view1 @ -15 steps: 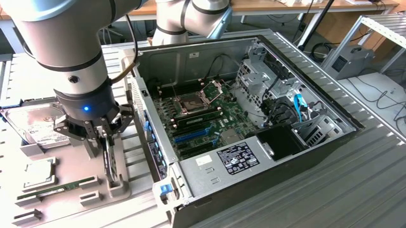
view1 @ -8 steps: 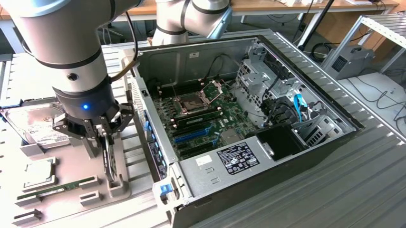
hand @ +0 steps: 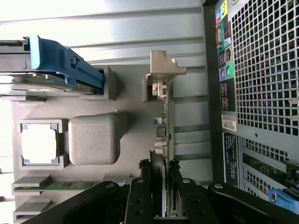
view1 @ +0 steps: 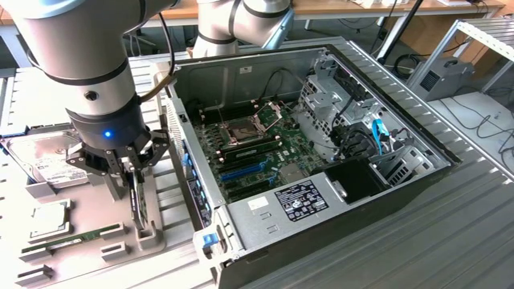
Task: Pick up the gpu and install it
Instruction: 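Pick up the gpu and move the gpu toward the slot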
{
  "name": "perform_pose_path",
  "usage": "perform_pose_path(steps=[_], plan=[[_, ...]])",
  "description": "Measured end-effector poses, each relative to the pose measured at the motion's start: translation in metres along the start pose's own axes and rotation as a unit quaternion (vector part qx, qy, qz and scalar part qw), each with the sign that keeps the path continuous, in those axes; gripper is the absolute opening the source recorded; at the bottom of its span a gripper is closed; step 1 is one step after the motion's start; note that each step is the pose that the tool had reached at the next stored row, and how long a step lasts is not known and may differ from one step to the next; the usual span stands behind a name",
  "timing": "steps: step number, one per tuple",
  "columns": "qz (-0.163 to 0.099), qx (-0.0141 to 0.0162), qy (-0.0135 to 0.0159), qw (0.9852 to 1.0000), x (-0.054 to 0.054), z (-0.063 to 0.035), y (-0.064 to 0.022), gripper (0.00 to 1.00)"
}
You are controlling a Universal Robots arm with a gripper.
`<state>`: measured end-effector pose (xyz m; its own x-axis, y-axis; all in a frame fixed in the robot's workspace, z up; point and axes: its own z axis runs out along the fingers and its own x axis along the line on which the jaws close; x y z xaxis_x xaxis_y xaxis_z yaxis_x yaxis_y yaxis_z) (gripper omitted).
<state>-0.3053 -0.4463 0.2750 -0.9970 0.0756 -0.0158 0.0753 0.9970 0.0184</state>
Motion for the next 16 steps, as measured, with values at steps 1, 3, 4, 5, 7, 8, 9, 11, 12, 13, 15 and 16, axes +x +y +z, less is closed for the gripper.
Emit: perform_pose_path(steps=[1, 3, 4, 5, 7, 8, 9, 11, 12, 13, 15, 16], plan=[[0.000, 0.0000, 0.0000, 1.0000, 0.0000, -0.0002, 0.0000, 0.26], [0.000, 0.0000, 0.0000, 1.0000, 0.0000, -0.0003, 0.0000, 0.26], [0.000, 0.0000, 0.0001, 1.0000, 0.0000, -0.0006, 0.0000, 0.26], [0.000, 0.0001, 0.0001, 1.0000, 0.0000, -0.0008, 0.0000, 0.26], [0.000, 0.0000, 0.0000, 1.0000, 0.0000, -0.0013, 0.0000, 0.26], [0.000, 0.0000, 0.0000, 1.0000, 0.0000, -0.0015, 0.0000, 0.26], [0.000, 0.0000, 0.0000, 1.0000, 0.0000, -0.0018, 0.0000, 0.26], [0.000, 0.0000, 0.0000, 1.0000, 0.0000, -0.0022, 0.0000, 0.26], [0.000, 0.0000, 0.0000, 1.0000, -0.0001, -0.0026, 0.0000, 0.26], [0.000, 0.0000, 0.0000, 1.0000, -0.0001, -0.0029, 0.0001, 0.26], [0.000, 0.0000, 0.0000, 1.0000, -0.0001, -0.0032, 0.0001, 0.26], [0.000, 0.0000, 0.0000, 1.0000, -0.0001, -0.0036, 0.0001, 0.26]])
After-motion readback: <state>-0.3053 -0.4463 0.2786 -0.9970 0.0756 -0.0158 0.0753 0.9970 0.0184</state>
